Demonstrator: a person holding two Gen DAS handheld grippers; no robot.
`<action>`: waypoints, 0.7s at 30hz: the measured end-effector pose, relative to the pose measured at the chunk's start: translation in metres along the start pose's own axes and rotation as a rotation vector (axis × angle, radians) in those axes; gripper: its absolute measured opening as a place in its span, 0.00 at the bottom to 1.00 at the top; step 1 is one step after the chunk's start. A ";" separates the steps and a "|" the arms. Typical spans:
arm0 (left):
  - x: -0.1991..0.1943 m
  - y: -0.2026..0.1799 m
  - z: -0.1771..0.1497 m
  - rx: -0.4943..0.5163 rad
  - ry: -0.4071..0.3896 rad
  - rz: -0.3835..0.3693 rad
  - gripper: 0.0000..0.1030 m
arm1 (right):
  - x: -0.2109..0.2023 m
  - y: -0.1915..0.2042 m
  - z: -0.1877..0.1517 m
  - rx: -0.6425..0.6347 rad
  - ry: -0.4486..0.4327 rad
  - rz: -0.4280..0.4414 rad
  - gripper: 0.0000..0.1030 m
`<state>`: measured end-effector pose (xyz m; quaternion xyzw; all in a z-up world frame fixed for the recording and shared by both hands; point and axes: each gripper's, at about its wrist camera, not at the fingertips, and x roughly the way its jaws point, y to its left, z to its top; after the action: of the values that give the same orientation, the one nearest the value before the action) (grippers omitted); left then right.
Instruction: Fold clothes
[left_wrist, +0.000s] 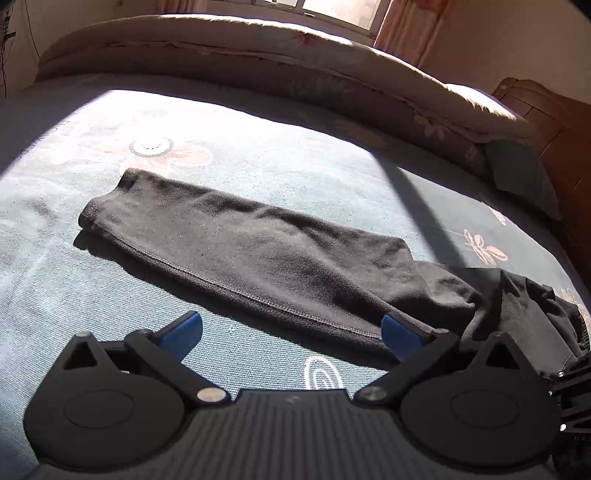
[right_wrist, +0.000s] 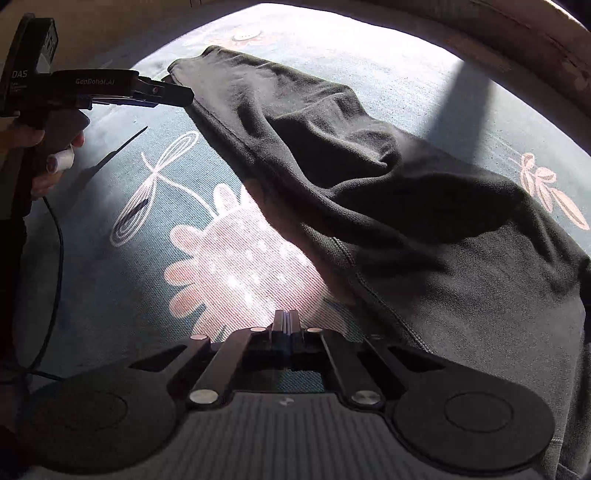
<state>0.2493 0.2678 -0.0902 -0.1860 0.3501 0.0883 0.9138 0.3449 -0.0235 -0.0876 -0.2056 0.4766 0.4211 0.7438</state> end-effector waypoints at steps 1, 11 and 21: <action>0.000 0.000 0.000 -0.001 0.000 -0.001 1.00 | -0.004 0.003 0.001 -0.015 -0.018 -0.019 0.02; 0.001 0.003 0.000 -0.015 0.003 -0.010 1.00 | 0.035 -0.024 0.030 0.039 -0.087 -0.096 0.22; -0.004 0.004 0.002 -0.019 0.000 -0.015 1.00 | 0.009 0.002 0.036 0.010 -0.060 0.018 0.02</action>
<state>0.2461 0.2722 -0.0874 -0.1974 0.3480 0.0846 0.9126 0.3642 0.0071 -0.0787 -0.1847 0.4580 0.4313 0.7550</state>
